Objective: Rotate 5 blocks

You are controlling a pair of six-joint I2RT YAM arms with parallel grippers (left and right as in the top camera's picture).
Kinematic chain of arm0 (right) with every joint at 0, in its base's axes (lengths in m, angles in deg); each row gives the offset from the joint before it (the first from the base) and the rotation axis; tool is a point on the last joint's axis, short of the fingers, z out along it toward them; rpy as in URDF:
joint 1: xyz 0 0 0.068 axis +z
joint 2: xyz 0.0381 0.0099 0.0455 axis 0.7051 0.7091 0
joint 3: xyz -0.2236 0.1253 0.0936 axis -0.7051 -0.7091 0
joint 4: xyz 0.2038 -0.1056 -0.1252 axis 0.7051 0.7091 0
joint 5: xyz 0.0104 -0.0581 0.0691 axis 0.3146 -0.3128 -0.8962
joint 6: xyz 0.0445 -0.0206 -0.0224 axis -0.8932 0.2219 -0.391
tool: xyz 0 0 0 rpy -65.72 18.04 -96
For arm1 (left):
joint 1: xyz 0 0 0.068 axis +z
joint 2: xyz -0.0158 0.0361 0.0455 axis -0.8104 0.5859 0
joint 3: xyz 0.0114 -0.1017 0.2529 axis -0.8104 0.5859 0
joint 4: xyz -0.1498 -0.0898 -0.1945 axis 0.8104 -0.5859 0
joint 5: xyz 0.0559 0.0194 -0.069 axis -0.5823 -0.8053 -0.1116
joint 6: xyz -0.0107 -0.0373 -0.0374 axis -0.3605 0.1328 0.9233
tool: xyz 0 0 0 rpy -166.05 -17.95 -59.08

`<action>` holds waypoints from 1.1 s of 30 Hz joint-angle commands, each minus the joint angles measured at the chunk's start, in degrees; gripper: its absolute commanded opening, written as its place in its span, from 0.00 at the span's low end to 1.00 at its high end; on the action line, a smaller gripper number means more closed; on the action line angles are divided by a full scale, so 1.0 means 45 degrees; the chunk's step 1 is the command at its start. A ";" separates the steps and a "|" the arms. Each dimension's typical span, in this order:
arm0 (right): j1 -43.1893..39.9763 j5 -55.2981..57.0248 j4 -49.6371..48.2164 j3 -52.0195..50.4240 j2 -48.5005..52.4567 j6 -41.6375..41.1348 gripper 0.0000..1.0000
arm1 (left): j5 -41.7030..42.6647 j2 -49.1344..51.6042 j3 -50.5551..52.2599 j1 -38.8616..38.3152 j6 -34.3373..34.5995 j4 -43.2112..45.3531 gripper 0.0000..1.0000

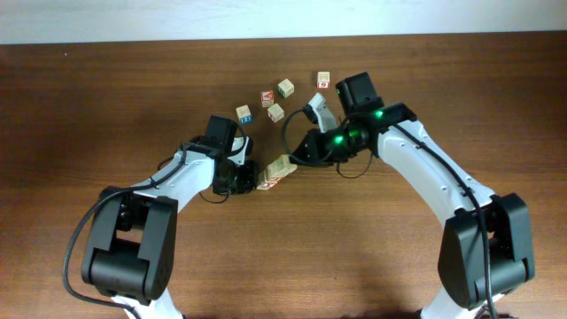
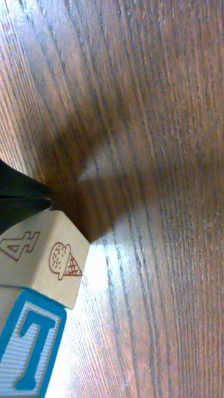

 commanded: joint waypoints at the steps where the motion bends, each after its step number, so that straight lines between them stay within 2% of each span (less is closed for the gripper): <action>1: 0.0651 0.0583 0.0000 -0.0223 0.0427 -0.0121 0.04 | 0.2055 -0.0024 -0.0097 -0.0418 -0.0112 0.0214 0.00; 33: 0.1161 0.1161 -0.0573 0.0024 0.0432 -0.0593 0.04 | 0.2055 -0.0024 -0.0097 -0.0418 -0.0112 0.0204 0.00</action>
